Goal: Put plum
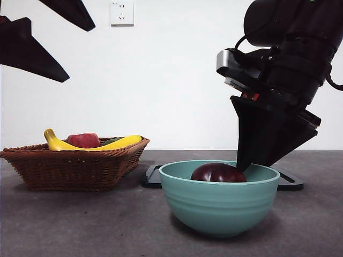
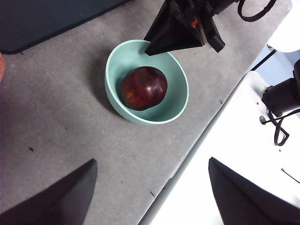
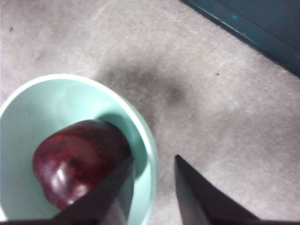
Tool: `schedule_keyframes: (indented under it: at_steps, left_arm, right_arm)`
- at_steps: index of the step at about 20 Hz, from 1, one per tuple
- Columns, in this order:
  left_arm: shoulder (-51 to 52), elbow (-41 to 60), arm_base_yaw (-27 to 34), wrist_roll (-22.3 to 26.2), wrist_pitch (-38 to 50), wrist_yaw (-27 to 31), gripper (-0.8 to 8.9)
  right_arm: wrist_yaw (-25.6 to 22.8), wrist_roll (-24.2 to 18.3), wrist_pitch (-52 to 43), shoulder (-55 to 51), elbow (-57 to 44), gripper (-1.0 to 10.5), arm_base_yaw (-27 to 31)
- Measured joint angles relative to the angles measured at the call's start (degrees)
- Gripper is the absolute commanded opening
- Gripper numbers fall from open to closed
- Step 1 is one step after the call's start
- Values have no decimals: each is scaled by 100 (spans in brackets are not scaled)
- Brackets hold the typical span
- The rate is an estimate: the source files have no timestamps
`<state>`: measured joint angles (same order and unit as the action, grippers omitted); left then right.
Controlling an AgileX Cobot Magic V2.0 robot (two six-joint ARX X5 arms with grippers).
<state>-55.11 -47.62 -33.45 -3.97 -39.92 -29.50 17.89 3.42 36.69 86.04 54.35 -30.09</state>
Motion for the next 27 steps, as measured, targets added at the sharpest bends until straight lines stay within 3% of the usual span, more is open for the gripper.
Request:
schedule_keyframes:
  at_steps: [7, 14, 20, 27]
  left_arm:
    - [0, 0, 0, 0, 13, 0, 374]
    - [0, 0, 0, 0, 13, 0, 374]
    - [0, 0, 0, 0, 13, 0, 374]
    - [0, 0, 0, 0, 17, -2, 374]
  right_arm:
    - [-2, 0, 103, 0, 0, 11, -28]
    - [-9, 48, 166, 0, 26, 10, -35]
    - [-328, 144, 490, 0, 1054, 11, 83]
    - [-457, 151, 673, 688, 2426, 11, 811]
